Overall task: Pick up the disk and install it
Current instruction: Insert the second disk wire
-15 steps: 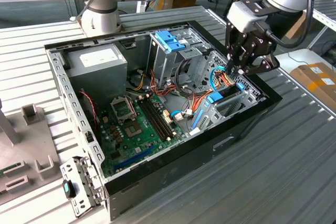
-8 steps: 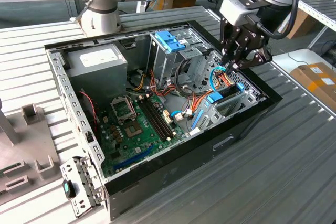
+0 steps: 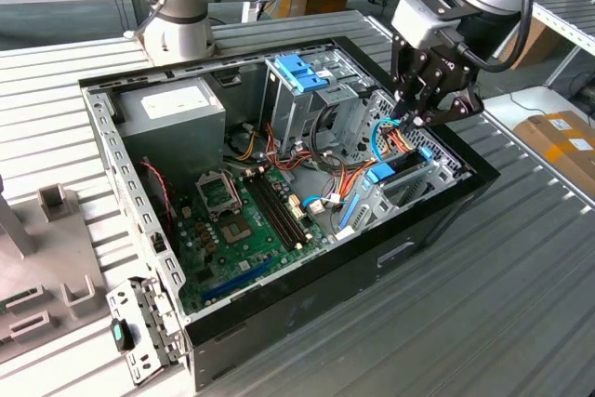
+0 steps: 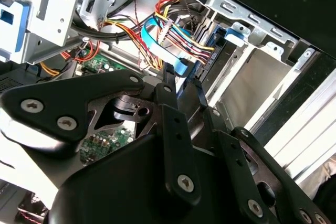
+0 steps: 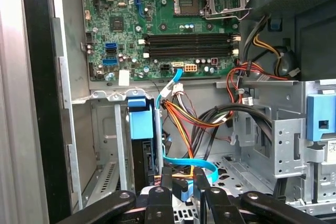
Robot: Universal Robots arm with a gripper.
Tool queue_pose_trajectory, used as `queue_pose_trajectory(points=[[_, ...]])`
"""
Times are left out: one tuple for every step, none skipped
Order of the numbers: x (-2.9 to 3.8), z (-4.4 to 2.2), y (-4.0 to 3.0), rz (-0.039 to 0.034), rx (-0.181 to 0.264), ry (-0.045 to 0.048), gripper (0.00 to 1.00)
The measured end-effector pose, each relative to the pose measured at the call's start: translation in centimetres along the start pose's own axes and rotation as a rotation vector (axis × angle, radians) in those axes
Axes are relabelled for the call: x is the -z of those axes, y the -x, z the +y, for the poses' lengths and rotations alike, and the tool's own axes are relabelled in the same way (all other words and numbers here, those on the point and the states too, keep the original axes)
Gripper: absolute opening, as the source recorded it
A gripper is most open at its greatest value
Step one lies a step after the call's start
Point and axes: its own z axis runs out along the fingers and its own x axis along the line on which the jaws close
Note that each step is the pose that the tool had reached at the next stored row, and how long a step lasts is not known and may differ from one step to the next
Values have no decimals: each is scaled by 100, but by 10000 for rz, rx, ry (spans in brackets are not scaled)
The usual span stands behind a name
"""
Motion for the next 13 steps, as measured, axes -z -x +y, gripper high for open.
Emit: queue_pose_trajectory(points=[[-8, -1, -2, 9, -1, 13, 30], [-15, -3, -4, 16, -2, 25, 30], [-29, -6, -6, 27, -3, 43, 30], [-36, -15, -7, 38, -2, 51, 30], [-38, -31, -6, 58, -1, 53, 30], [-39, -34, -6, 58, -3, 52, 30], [-40, -35, -6, 58, -2, 52, 30], [-40, -37, -6, 57, -2, 52, 30], [-40, -37, -6, 57, -2, 52, 30], [-40, -38, -6, 57, -2, 52, 29], [-40, -38, -6, 58, -2, 52, 29], [-40, -39, -6, 57, -2, 52, 22], [-40, -40, -6, 58, -2, 52, 16]])
